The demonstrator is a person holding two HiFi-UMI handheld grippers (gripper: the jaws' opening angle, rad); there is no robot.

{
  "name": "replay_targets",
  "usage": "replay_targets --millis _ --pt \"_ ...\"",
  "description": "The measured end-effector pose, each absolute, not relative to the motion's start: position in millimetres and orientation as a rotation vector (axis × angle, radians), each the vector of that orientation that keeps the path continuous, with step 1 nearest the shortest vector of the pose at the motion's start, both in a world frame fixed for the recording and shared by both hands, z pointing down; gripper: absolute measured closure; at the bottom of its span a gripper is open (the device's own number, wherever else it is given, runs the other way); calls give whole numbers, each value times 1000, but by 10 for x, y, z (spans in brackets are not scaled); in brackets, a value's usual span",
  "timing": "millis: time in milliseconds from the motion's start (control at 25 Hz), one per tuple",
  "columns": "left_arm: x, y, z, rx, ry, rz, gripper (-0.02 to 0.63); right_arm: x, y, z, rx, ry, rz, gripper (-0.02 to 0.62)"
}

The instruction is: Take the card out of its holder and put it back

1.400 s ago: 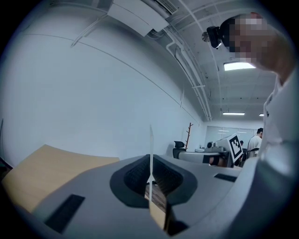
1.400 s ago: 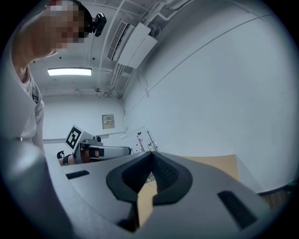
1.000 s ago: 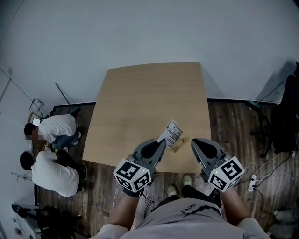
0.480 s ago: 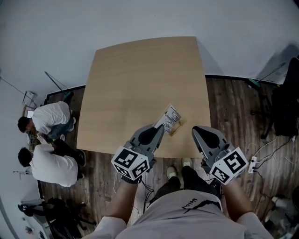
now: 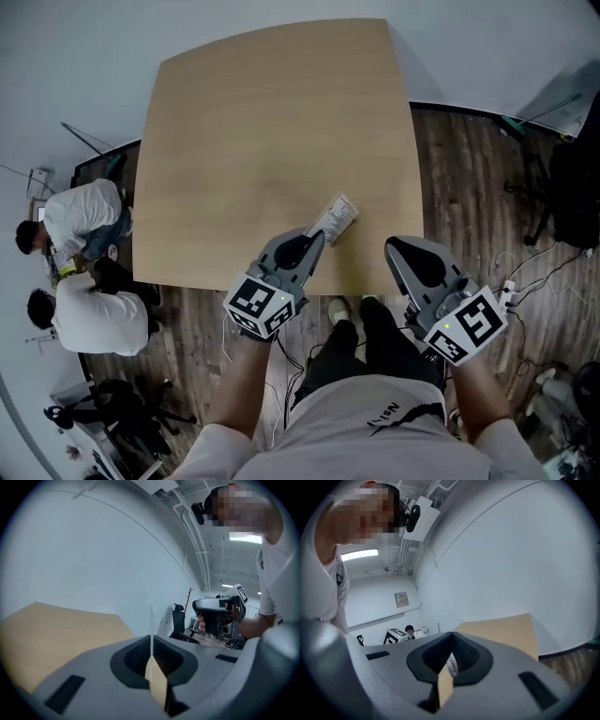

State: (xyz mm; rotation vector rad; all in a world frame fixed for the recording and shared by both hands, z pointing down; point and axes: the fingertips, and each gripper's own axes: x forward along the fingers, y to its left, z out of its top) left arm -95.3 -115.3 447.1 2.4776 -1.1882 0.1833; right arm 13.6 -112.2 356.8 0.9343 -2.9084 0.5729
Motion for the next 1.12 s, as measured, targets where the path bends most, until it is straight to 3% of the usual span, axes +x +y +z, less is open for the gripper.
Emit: replay_targets --millis 520,1120 --pt "-1087 -1188 5349 2492 -1085 196 581 139 -1142 4135 921 -2838 657 583" --pt "-1105 -1193 5550 2491 -1079 222 581 206 -1127 4326 931 -2801 690 583"
